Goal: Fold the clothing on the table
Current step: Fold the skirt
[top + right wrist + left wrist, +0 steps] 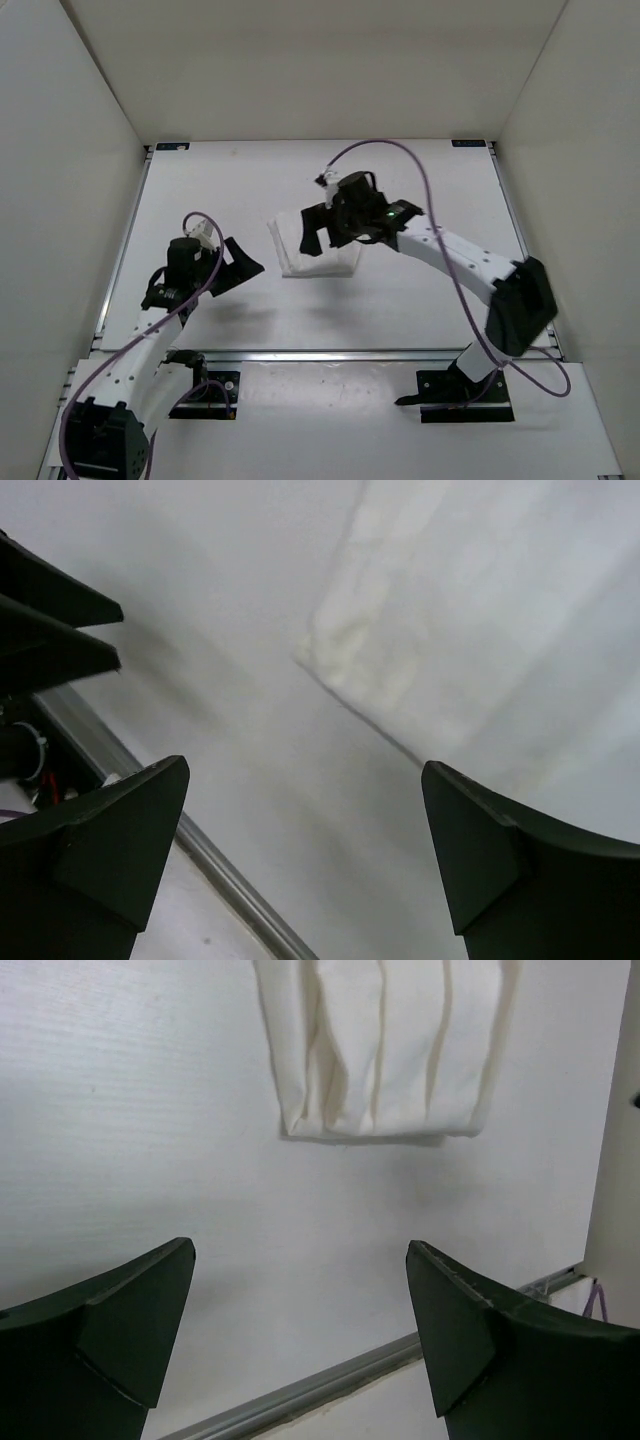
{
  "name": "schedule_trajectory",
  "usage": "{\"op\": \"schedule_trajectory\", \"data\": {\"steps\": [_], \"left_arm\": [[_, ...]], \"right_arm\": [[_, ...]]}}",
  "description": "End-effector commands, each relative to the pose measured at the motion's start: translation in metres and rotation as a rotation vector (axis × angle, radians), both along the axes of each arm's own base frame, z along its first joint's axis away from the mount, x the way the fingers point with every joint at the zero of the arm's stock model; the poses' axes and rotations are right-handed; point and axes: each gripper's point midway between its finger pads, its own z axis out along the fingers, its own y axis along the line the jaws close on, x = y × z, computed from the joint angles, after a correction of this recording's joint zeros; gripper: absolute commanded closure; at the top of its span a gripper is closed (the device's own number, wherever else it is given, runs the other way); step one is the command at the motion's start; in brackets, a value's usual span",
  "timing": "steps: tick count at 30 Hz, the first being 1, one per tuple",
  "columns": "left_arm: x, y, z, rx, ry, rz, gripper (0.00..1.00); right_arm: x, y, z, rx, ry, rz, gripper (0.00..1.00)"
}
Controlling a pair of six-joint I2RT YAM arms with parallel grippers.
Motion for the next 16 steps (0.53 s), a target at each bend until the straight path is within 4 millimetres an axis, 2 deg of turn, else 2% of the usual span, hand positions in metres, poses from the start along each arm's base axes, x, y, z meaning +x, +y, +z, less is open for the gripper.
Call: {"op": "schedule_trajectory", "data": {"steps": [1,2,4,5,7,8,9,11,12,13,16], "left_arm": [[0.005,-0.004,0.02,0.123,-0.017,-0.151,0.01],[0.007,-0.002,0.022,0.155,0.012,-0.156,0.01],[0.005,0.005,0.022,0.224,0.034,-0.188,0.01],[0.004,0.008,0.021,0.253,0.047,-0.201,0.02],[0.0,0.013,0.021,0.284,0.051,-0.206,0.01],[-0.002,0.015,0.018,0.294,0.056,-0.21,0.01],[-0.006,0.016,0.016,0.292,0.053,-0.21,0.01],[-0.011,0.013,0.013,0.285,0.054,-0.23,0.01],[-0.013,0.012,0.011,0.283,0.057,-0.235,0.02],[-0.015,0.011,0.009,0.281,0.067,-0.247,0.01],[-0.023,0.011,0.003,0.319,0.118,-0.285,0.01]], "right_arm": [[-0.013,-0.1,-0.007,-0.211,0.004,-0.137,0.0],[-0.016,-0.122,-0.014,-0.278,0.004,-0.177,0.0],[-0.039,-0.165,-0.019,-0.345,-0.01,-0.227,0.01],[-0.046,-0.176,-0.023,-0.361,-0.003,-0.234,0.01],[-0.057,-0.216,-0.027,-0.391,-0.023,-0.318,0.01],[-0.062,-0.223,-0.028,-0.383,-0.027,-0.33,0.01],[-0.067,-0.239,-0.033,-0.381,-0.027,-0.363,0.01],[-0.073,-0.253,-0.037,-0.352,-0.039,-0.379,0.01],[-0.077,-0.262,-0.049,-0.354,0.002,-0.407,0.01],[-0.079,-0.269,-0.054,-0.349,0.008,-0.429,0.01],[-0.082,-0.259,-0.052,-0.325,0.009,-0.38,0.01]]}}
